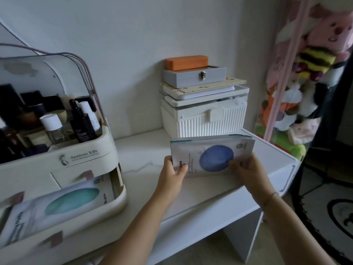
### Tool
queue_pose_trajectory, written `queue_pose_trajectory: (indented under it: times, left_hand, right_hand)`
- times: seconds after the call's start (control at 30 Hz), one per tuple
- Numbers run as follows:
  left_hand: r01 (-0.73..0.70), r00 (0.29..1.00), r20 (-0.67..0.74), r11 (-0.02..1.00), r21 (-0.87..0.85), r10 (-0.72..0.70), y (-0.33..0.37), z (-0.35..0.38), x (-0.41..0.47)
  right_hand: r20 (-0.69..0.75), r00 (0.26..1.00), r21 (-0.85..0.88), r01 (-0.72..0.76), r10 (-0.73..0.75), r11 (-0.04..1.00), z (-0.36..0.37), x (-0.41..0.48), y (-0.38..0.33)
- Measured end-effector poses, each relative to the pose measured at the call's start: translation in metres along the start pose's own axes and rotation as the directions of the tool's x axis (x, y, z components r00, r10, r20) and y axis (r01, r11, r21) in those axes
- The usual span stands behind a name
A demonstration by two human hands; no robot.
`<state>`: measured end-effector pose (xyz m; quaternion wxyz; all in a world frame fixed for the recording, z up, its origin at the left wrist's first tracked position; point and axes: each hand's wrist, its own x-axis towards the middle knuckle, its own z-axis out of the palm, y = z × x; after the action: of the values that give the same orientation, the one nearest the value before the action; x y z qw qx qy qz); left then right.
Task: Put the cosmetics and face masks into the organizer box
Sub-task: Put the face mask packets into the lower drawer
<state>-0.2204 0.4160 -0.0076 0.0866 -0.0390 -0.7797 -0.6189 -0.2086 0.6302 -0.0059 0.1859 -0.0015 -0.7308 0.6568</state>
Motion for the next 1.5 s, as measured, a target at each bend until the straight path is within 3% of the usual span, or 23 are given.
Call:
queue_pose_trajectory:
  times: [0.17, 0.3, 0.37, 0.53, 0.6, 0.7, 0.9, 1.0, 1.1, 1.13, 1.27, 1.37, 1.5]
  left_hand:
    - [-0.139, 0.979, -0.134, 0.985, 0.098, 0.151, 0.021, -0.033, -0.033]
    - [-0.253, 0.903, -0.316, 0.955, 0.153, 0.290, 0.038, -0.092, -0.072]
    - [-0.220, 0.860, -0.432, 0.961, 0.168, 0.272, 0.040, -0.129, -0.094]
    - [0.020, 0.741, -0.626, 0.924, 0.381, 0.242, 0.029, -0.221, -0.141]
    - [0.090, 0.740, -0.630, 0.895, 0.437, 0.234, 0.023, -0.247, -0.152]
    - [0.150, 0.791, -0.578, 0.853, 0.501, 0.200, 0.012, -0.271, -0.161]
    - [0.179, 0.798, -0.548, 0.768, 0.615, 0.253, 0.006, -0.280, -0.149]
    - [0.255, 0.786, -0.545, 0.649, 0.716, 0.293, 0.007, -0.277, -0.143]
    - [0.250, 0.820, -0.466, 0.525, 0.814, 0.332, 0.002, -0.281, -0.140]
    - [0.233, 0.836, -0.444, 0.523, 0.820, 0.323, -0.001, -0.284, -0.140]
    - [0.009, 0.883, -0.326, 0.683, 0.731, 0.337, -0.019, -0.303, -0.151]
    - [-0.125, 0.890, -0.276, 0.776, 0.618, 0.363, -0.031, -0.310, -0.160]
    - [-0.125, 0.847, -0.382, 0.837, 0.534, 0.370, -0.039, -0.307, -0.155]
  right_hand:
    - [-0.005, 1.000, -0.017, 0.027, -0.027, 0.999, 0.024, -0.029, -0.020]
    - [-0.006, 0.996, -0.089, 0.088, -0.089, 0.992, 0.069, -0.058, -0.053]
    - [0.032, 0.996, -0.058, 0.079, -0.078, 0.995, 0.103, -0.075, -0.069]
    - [0.147, 0.986, -0.121, 0.092, -0.074, 0.988, 0.196, -0.120, -0.086]
    - [0.247, 0.969, -0.184, 0.075, -0.028, 0.980, 0.222, -0.130, -0.085]
    - [0.392, 0.917, -0.385, 0.234, -0.072, 0.893, 0.243, -0.135, -0.088]
    - [0.407, 0.911, -0.545, 0.304, -0.070, 0.782, 0.256, -0.124, -0.102]
    - [0.398, 0.916, -0.596, 0.291, -0.039, 0.748, 0.262, -0.117, -0.104]
    - [0.468, 0.875, -0.681, 0.446, -0.124, 0.581, 0.261, -0.116, -0.101]
    - [0.495, 0.855, -0.661, 0.485, -0.152, 0.572, 0.257, -0.117, -0.099]
    - [0.599, 0.775, -0.397, 0.507, -0.202, 0.765, 0.232, -0.125, -0.088]
    - [0.636, 0.737, -0.326, 0.524, -0.228, 0.787, 0.222, -0.125, -0.078]
    - [0.568, 0.766, -0.325, 0.544, -0.300, 0.774, 0.232, -0.125, -0.073]
